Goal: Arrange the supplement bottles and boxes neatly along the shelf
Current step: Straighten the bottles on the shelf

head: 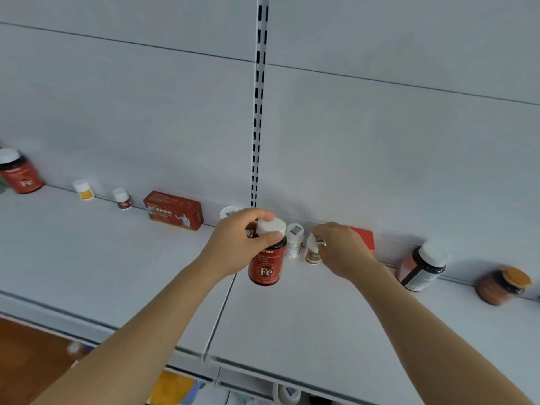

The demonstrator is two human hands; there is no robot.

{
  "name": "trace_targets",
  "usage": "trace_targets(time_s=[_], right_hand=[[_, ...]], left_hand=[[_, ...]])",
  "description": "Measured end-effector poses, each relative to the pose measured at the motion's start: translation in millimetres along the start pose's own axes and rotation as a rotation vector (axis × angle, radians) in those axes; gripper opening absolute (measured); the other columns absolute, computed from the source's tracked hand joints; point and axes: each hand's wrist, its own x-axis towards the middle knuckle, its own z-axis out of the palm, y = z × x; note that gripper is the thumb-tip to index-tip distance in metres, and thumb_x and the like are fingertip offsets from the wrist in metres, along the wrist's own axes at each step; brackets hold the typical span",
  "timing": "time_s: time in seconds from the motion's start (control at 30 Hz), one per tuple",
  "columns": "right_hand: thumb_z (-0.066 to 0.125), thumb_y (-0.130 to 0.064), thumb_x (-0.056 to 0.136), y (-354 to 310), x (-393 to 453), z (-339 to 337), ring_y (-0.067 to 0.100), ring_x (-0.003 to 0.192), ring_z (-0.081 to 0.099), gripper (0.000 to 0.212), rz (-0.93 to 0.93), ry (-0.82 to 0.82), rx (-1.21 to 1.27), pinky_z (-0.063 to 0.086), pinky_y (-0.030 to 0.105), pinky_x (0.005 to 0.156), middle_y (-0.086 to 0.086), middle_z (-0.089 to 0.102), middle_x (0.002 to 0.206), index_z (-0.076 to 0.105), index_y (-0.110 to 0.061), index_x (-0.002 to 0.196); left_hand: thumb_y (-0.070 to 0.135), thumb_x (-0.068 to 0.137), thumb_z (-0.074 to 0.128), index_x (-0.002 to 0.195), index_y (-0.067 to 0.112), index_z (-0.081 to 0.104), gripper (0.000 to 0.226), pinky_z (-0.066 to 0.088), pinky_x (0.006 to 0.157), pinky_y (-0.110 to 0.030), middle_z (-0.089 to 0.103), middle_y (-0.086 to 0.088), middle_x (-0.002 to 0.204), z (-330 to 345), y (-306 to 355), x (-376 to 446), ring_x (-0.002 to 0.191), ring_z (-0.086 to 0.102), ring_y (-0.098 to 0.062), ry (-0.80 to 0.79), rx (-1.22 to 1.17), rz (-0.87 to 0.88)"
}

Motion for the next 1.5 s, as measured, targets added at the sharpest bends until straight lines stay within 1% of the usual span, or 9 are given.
trace_targets(time_s=[0.2,0.43,0.73,1.0,1.1,1.17,1.23,1.4,1.5], right_hand=[[0.051,-0.006,0.085,-10.7,12.0,17.4,0.028,0.097,0.062,0.031,0.082,0.056,0.026,0.048,0.034,0.075,0.001,0.063,0.111,0.066,-0.020,0.109],[0.063,-0.013,0.085,-13.8,9.4,28.5,0.031,0.096,0.063,0.030,0.128,0.146,0.038,0.045,0.032,0.070,0.005,0.061,0.115,0.065,-0.017,0.115],[0.069,-0.005,0.081,-13.7,9.7,38.8,0.036,0.087,0.063,0.029,0.116,0.230,0.042,0.052,0.038,0.065,0.010,0.061,0.111,0.070,-0.014,0.108],[0.065,-0.022,0.089,-15.0,6.7,34.8,0.033,0.103,0.054,0.025,0.103,0.223,-0.058,0.050,0.037,0.066,0.007,0.054,0.120,0.065,-0.017,0.113],[0.069,-0.019,0.083,-17.6,4.1,28.0,0.035,0.102,0.057,0.025,0.049,0.303,-0.091,0.049,0.035,0.060,0.009,0.059,0.116,0.069,-0.014,0.108],[0.071,-0.018,0.081,-26.6,3.2,22.5,0.037,0.107,0.057,0.027,0.009,0.372,-0.076,0.054,0.039,0.066,0.012,0.062,0.116,0.069,-0.011,0.107],[0.069,-0.019,0.083,-43.1,0.9,18.7,0.037,0.118,0.054,0.030,-0.032,0.407,-0.068,0.056,0.046,0.079,0.014,0.062,0.120,0.068,-0.009,0.111],[0.064,-0.034,0.088,-97.2,-6.7,19.2,0.037,0.140,0.037,0.051,-0.118,0.334,-0.087,0.040,0.052,0.107,0.016,0.050,0.143,0.055,-0.011,0.134],[0.054,-0.044,0.094,-137.0,-7.5,16.0,0.034,0.147,0.026,0.060,-0.156,0.286,-0.122,0.027,0.048,0.116,0.013,0.039,0.153,0.044,-0.013,0.144]], left_hand=[[0.040,0.080,0.077,0.107,0.039,0.064,0.030,0.049,0.087,-0.020,0.063,0.022,0.112,-13.7,-19.6,13.1,0.106,0.060,-0.003,-0.072,0.001,0.026],[0.039,0.080,0.077,0.107,0.037,0.064,0.030,0.051,0.091,-0.027,0.062,0.021,0.113,-18.0,-32.9,23.7,0.106,0.059,-0.004,-0.137,-0.027,0.046],[0.038,0.080,0.077,0.107,0.037,0.063,0.029,0.048,0.094,-0.028,0.061,0.020,0.113,-11.2,-34.6,34.1,0.108,0.057,-0.004,-0.138,-0.006,0.085],[0.037,0.081,0.076,0.109,0.035,0.063,0.031,0.049,0.097,-0.033,0.062,0.020,0.114,-9.8,-19.9,29.6,0.109,0.057,0.000,-0.083,0.000,0.103],[0.037,0.082,0.076,0.111,0.035,0.061,0.032,0.048,0.095,-0.025,0.060,0.021,0.116,-15.0,-15.0,22.5,0.109,0.056,0.000,-0.069,0.036,0.110],[0.036,0.083,0.075,0.113,0.033,0.060,0.034,0.043,0.089,-0.011,0.059,0.018,0.118,-20.6,-14.2,17.4,0.110,0.054,0.000,-0.054,0.077,0.116],[0.036,0.083,0.075,0.115,0.031,0.060,0.036,0.040,0.086,-0.007,0.059,0.016,0.119,-29.4,-16.3,11.8,0.110,0.054,0.000,-0.027,0.097,0.110],[0.037,0.082,0.076,0.116,0.030,0.062,0.037,0.041,0.086,-0.010,0.059,0.018,0.117,-67.3,-25.4,-5.0,0.109,0.054,0.000,0.045,0.154,0.110],[0.041,0.080,0.076,0.114,0.032,0.063,0.037,0.050,0.090,-0.025,0.061,0.019,0.114,-100.0,-35.1,-14.5,0.108,0.057,-0.002,0.093,0.159,0.110]])
